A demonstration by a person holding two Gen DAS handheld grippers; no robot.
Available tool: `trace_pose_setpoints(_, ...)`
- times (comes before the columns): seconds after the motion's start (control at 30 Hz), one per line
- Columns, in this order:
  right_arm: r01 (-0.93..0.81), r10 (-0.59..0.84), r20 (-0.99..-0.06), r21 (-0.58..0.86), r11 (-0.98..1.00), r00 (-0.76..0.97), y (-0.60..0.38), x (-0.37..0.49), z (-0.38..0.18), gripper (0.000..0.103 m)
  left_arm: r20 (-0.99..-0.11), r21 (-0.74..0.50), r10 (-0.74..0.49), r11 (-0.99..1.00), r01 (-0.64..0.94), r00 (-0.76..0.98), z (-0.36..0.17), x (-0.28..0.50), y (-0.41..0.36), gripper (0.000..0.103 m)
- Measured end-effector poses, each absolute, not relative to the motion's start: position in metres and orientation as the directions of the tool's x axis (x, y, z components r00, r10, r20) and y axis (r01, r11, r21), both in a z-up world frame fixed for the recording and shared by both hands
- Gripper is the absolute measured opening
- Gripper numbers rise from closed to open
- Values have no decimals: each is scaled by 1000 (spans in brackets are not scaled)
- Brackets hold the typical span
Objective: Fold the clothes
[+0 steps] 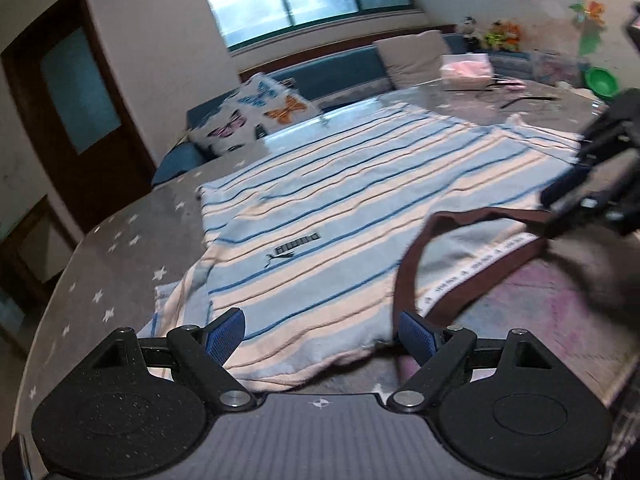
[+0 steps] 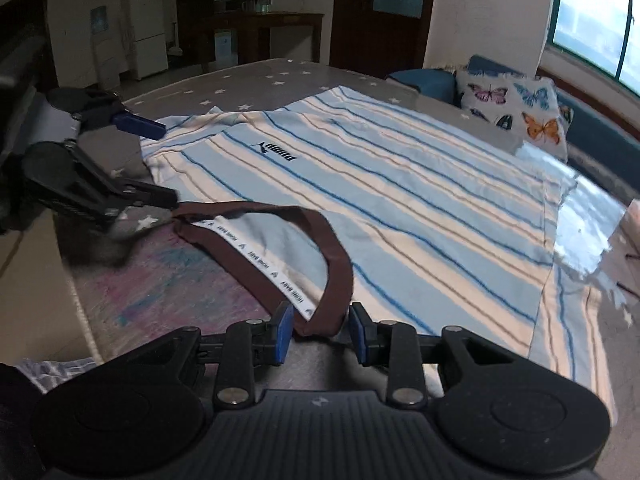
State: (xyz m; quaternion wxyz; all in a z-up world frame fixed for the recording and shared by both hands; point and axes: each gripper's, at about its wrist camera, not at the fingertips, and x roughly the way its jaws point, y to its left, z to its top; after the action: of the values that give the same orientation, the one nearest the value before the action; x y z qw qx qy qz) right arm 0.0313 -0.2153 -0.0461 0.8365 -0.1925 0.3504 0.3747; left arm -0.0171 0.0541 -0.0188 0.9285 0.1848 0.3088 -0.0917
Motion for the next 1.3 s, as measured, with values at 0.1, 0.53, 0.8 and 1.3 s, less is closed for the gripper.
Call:
trace_pose_setpoints(0.1, -744, 473, -737, -60, 666, 483, -213, 36, -51, 27, -593, 312, -89, 891, 330, 800, -20, -25, 45, 85)
trace_pose_setpoints(0.53, -747, 438, -743, -122, 654, 505, -211, 25, -49, 11, -649, 267, -200, 844, 466, 734, -34, -25, 35, 1)
trace_pose_setpoints(0.8, -781, 445, -773, -104, 615, 453, -211, 20, -43, 17, -692, 173, -265, 842, 510, 672, -27, -41, 51, 3)
trace_pose_setpoints(1.3, -734, 515, -692, -32, 678, 506, -178, 80, -29, 18, -664, 100, -20, 988, 115, 748, -10, -12, 124, 47)
